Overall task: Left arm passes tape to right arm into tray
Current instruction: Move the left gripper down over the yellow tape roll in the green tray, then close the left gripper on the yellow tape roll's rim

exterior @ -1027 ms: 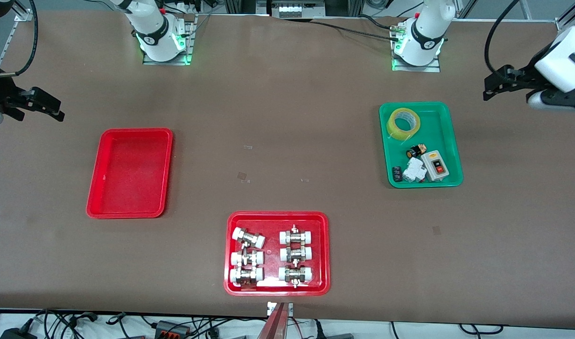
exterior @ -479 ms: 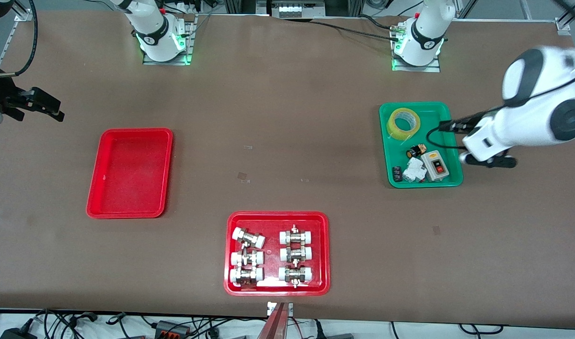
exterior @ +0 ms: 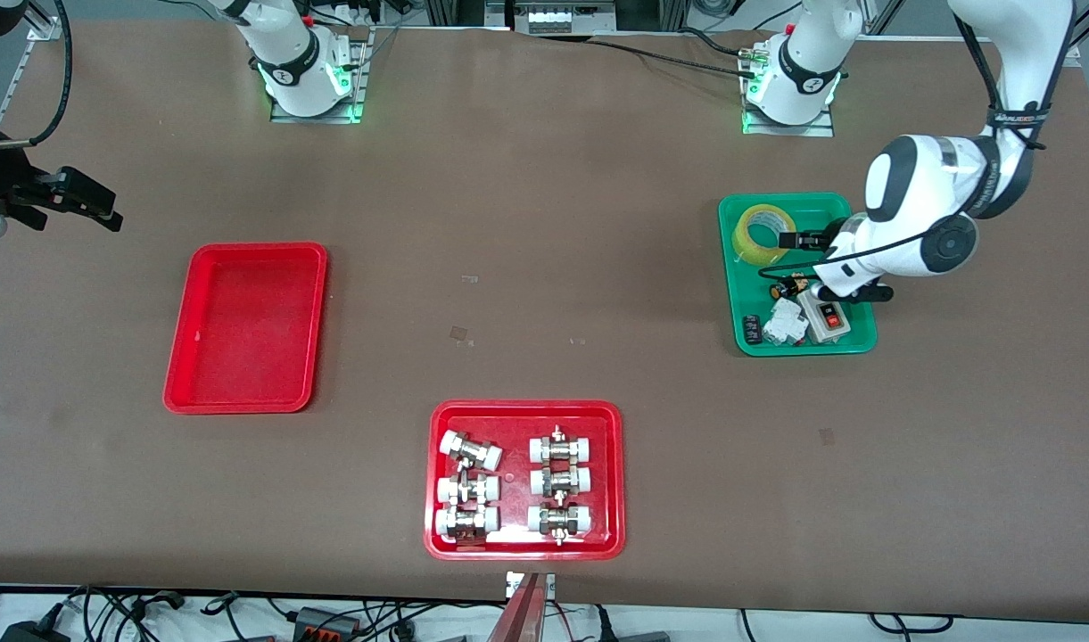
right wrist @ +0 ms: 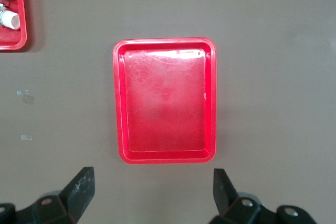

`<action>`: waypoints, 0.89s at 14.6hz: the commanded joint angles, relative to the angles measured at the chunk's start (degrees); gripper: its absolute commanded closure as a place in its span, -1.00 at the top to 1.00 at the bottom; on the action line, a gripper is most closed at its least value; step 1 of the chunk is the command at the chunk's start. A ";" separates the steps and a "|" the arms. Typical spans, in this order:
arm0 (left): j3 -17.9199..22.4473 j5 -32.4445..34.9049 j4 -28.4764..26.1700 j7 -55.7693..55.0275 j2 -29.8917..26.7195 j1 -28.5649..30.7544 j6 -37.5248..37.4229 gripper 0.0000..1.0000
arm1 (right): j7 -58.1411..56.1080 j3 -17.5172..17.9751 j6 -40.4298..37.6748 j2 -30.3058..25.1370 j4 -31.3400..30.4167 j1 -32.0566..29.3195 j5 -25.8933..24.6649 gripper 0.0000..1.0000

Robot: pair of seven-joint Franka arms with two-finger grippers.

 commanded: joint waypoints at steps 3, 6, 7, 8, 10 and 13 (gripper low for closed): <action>-0.51 -1.53 -8.75 -0.31 -2.72 0.67 8.66 1.00 | 0.05 0.32 -0.68 0.15 1.00 -0.57 0.43 1.00; -0.60 -1.97 -9.47 -0.23 -0.96 0.75 10.70 0.74 | 0.05 0.32 -0.60 0.24 1.00 -0.57 0.43 1.00; -0.60 -1.97 -9.56 -0.22 -0.78 0.75 10.70 0.51 | 0.05 0.32 -0.68 0.33 1.00 -0.57 0.43 1.00; -0.60 -1.97 -9.65 -0.22 -0.61 0.75 10.62 0.24 | 0.05 0.32 -0.77 0.33 1.00 -0.65 0.43 1.00; -0.69 -2.06 -9.65 -0.22 -0.61 0.75 10.61 -0.34 | 0.05 0.32 -0.86 0.33 1.00 -0.65 0.43 1.00; -0.69 -2.76 -9.65 -0.22 -0.61 0.75 10.53 -0.69 | 0.05 0.32 -0.95 0.33 1.00 -0.65 0.43 1.00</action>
